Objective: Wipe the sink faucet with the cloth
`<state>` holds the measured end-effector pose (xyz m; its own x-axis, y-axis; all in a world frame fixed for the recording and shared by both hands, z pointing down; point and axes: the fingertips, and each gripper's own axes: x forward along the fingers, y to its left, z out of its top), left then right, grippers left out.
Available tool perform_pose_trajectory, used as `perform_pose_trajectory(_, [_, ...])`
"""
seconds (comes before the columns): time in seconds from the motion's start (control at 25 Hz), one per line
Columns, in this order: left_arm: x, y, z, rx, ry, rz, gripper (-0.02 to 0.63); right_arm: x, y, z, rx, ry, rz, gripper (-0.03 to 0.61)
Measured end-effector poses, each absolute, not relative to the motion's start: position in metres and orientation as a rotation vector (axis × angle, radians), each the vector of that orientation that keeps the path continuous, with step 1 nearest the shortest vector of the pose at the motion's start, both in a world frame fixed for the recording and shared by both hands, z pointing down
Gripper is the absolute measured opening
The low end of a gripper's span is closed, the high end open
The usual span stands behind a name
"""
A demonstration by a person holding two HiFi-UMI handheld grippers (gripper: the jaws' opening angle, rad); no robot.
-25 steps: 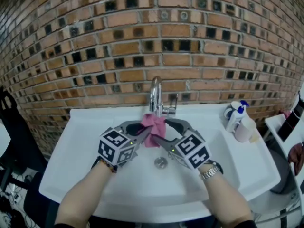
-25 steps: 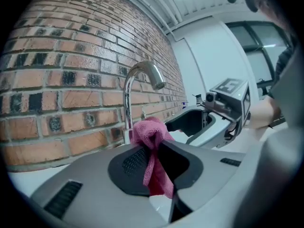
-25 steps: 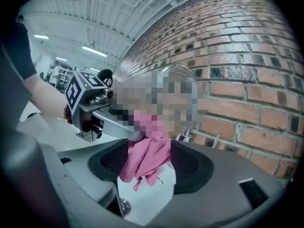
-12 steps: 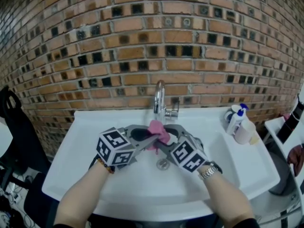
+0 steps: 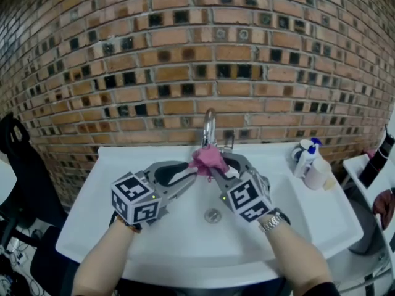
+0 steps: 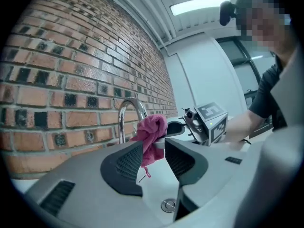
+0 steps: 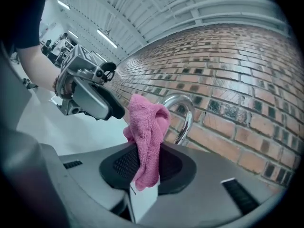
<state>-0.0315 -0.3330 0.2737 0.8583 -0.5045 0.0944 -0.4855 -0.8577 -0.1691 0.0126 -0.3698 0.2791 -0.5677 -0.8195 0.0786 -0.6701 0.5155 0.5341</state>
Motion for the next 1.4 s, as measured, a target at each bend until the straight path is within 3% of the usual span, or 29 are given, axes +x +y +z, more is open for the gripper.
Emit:
perform_pose_trajectory(1.08, [-0.048,-0.332,0.288,-2.829,0.960,-0.072,0.143,0.026,-0.416,0.209,1.423,-2.450,-0.924,0.080])
perform_pose_trajectory(1.4, [-0.048,-0.330,0.288,-2.783,0.989,-0.093,0.098,0.027,-0.432,0.199,1.511,-2.452,-0.857,0.080])
